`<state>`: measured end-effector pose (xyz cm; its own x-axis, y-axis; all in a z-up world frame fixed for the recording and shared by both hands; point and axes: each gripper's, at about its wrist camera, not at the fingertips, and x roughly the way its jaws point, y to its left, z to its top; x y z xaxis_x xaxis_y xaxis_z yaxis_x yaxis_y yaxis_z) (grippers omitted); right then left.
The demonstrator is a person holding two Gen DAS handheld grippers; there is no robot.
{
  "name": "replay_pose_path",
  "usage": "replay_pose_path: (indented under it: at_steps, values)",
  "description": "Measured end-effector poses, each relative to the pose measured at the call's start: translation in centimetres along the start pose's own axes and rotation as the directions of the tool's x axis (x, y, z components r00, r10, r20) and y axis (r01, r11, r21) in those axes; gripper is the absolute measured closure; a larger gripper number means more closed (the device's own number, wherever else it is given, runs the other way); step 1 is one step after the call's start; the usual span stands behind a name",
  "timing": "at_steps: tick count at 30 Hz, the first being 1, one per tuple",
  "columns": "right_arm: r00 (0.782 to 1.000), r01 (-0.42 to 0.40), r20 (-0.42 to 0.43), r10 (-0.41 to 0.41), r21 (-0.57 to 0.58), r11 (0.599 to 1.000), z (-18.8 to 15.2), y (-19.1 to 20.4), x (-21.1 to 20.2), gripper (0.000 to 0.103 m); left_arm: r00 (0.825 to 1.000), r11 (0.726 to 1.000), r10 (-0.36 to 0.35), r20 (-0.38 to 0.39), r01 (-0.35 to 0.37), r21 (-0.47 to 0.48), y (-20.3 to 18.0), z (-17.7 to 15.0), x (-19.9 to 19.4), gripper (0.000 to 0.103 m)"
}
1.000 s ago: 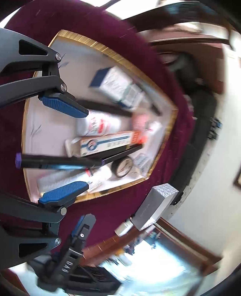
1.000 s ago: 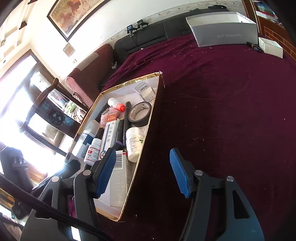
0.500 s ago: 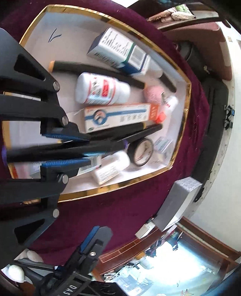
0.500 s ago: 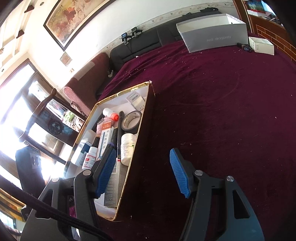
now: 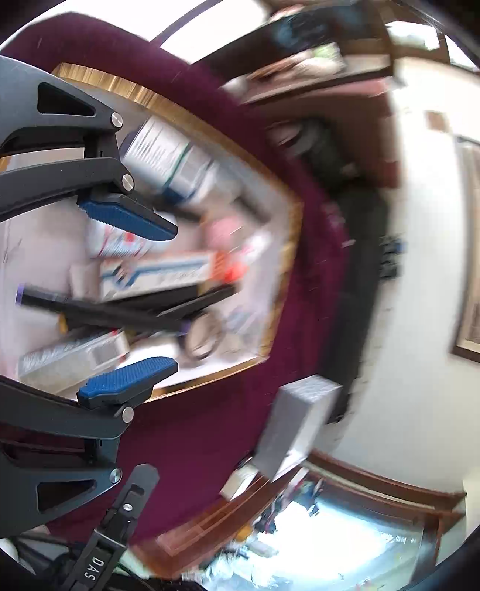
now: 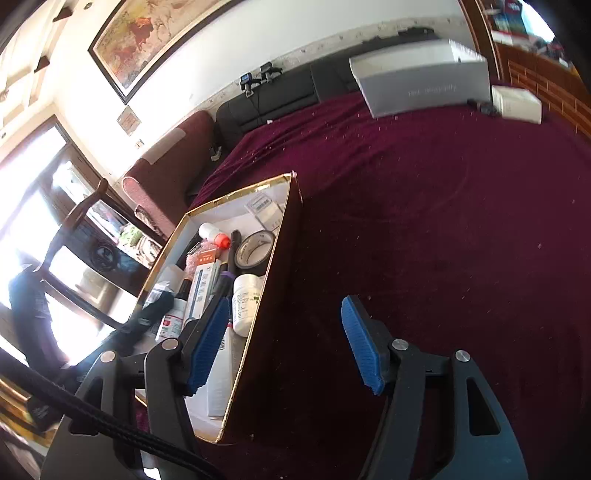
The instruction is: Organize objects
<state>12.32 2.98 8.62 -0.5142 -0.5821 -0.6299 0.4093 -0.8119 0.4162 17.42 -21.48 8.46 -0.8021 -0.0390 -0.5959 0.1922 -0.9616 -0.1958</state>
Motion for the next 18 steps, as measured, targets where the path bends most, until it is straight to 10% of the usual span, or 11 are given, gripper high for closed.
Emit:
replay_pose_path:
  at_steps: [7, 10, 18]
  values:
    - [0.998, 0.049, 0.051, -0.043, -0.129, 0.990, 0.5, 3.1, -0.5, 0.029, 0.939, 0.989, 0.104, 0.327, -0.134, 0.069, -1.1, 1.9, -6.9, 0.001]
    - [0.996, 0.067, 0.074, -0.054, -0.179, 0.982, 1.4, 4.9, -0.7, 0.025, 0.916, 0.991, 0.075, 0.393, -0.112, 0.073, -1.0, 2.3, -9.0, 0.001]
    - [0.990, 0.096, 0.119, -0.070, -0.222, 0.970, 1.2, 8.2, -0.2, 0.022, 0.950, 0.989, 0.143, 0.279, -0.148, -0.003, 0.6, 2.9, -8.0, 0.001]
